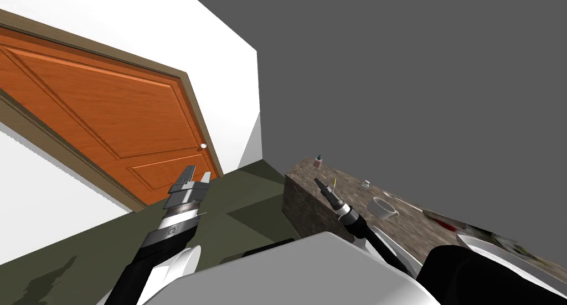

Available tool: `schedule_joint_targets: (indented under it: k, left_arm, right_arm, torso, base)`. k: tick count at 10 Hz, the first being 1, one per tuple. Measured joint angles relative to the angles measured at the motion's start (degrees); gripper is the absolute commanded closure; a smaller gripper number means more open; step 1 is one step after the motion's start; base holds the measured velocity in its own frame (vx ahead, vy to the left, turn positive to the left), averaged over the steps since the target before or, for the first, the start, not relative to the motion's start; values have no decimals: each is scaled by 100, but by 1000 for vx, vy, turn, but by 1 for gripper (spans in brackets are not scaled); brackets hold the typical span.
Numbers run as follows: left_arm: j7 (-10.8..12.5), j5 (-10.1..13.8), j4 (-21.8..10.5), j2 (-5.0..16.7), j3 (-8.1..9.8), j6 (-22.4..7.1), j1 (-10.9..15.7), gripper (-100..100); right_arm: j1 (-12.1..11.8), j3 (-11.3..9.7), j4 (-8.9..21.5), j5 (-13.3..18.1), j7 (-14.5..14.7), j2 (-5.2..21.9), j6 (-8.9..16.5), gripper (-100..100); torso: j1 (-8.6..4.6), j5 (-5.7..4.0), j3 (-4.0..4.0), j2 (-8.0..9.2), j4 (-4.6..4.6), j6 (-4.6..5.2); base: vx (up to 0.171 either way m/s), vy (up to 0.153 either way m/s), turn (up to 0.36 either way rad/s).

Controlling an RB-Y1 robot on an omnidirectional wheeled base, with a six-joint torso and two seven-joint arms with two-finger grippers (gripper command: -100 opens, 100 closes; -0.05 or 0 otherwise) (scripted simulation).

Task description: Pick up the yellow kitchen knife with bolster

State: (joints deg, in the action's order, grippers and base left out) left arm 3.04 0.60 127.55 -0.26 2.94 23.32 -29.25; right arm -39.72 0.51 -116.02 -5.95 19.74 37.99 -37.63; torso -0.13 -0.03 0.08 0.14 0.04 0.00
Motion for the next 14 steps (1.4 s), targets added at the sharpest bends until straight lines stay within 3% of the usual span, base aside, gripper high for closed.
schedule_joint_targets:
  k: [6, 13, 14]
  left_arm:
    - [0, 0, 0, 0, 0, 0, 0, 0]
    - [0, 0, 0, 1, 2, 0, -2, 0]
    - [0, 0, 0, 1, 1, 0, -1, 0]
  right_arm:
    - [-323, -219, 738, 119, 608, 982, -399, -100]
    - [-732, -495, 1462, 305, 1396, 2142, -682, -100]
    - [-887, -530, 1558, 349, 1559, 2311, -735, -100]
  torso:
    - [-4, -1, -1, -1, 0, 1]
    - [-10, -3, -3, -6, 0, 8]
    - [-11, -2, -3, -6, 0, 3]
  base:
    - [-47, -13, 231]
    - [-48, -18, 241]
    - [-39, -19, 173]
